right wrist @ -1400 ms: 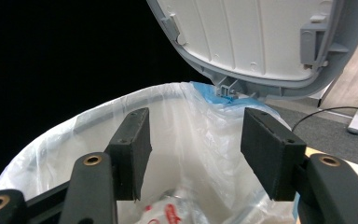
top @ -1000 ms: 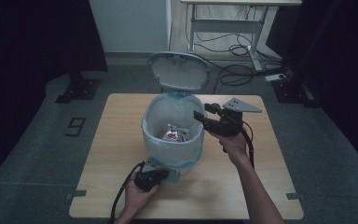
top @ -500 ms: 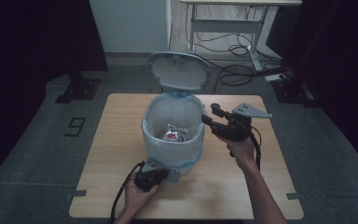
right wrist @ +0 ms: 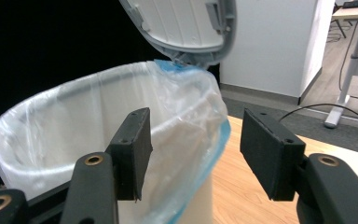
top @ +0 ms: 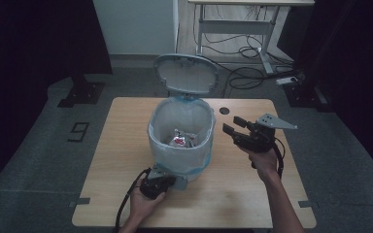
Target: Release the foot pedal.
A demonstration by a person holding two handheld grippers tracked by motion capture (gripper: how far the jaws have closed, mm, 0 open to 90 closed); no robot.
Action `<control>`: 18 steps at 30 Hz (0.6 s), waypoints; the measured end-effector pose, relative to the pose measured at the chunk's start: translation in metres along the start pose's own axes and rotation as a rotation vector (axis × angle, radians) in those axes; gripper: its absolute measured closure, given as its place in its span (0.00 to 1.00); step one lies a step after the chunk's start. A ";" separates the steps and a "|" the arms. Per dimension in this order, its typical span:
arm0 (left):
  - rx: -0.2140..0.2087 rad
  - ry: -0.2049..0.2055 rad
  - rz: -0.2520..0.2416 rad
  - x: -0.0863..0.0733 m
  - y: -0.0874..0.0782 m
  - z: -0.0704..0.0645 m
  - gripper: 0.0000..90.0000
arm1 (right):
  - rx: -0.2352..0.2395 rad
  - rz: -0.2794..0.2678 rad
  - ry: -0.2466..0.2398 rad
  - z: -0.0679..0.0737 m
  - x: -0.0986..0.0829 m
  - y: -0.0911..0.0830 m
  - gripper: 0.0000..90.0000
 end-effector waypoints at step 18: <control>0.049 -0.004 0.016 0.001 -0.004 0.002 0.76 | -0.036 0.042 0.009 -0.028 -0.047 -0.020 0.48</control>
Point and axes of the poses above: each handheld gripper's, and its own axes: y roughly forward along the jaws, x roughly out of its top, z roughly to its left, the point moved 8 cm from there along y, roughly forward along the jaws, and after that the axes turned 2 degrees about z, right-handed, at the moved point
